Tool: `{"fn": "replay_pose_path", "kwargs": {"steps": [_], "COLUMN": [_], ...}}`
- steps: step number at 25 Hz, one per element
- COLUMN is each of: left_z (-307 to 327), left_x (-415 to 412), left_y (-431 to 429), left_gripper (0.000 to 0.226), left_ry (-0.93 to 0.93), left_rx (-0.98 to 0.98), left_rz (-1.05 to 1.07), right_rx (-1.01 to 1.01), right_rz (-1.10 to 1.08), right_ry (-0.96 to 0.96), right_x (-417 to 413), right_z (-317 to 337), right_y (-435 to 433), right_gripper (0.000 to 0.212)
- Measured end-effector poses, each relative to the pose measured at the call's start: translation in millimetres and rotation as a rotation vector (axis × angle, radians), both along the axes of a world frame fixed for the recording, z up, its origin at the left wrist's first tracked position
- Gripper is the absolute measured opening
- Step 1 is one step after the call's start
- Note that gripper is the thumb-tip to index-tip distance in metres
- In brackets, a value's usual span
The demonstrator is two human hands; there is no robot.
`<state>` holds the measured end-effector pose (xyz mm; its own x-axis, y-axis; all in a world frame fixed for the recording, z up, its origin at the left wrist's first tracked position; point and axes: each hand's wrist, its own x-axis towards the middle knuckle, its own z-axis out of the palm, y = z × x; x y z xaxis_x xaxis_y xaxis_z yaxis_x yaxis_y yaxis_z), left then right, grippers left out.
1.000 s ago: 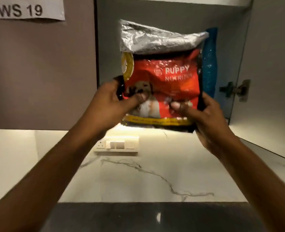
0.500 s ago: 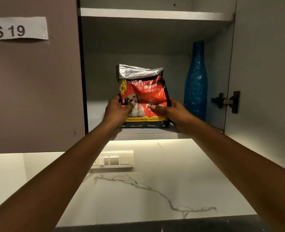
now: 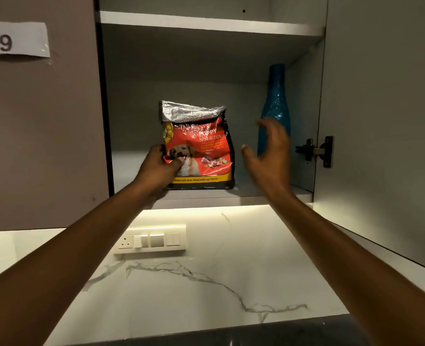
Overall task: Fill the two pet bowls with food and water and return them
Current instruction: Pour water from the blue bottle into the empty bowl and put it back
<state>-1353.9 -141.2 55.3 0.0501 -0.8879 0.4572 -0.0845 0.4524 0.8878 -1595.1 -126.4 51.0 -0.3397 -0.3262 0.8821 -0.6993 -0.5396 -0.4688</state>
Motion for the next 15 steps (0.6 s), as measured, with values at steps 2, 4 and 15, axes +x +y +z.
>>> {"fn": "replay_pose_path", "kwargs": {"steps": [2, 4, 15], "left_z": [0, 0, -3], "left_x": [3, 5, -7], "left_y": [7, 18, 103], "left_gripper": [0.053, 0.062, 0.016], "left_ry": [-0.011, -0.016, -0.121], "left_rx": [-0.031, -0.045, -0.224], "left_rz": [0.018, 0.019, -0.067], "right_rx": [-0.009, 0.092, 0.184], "right_rz": [-0.061, -0.003, 0.166], "right_ry": [-0.103, -0.176, -0.212], "right_x": [-18, -25, -19], "right_z": [0, 3, 22], "right_y": [6, 5, 35], "right_gripper": [0.091, 0.103, 0.086]}}
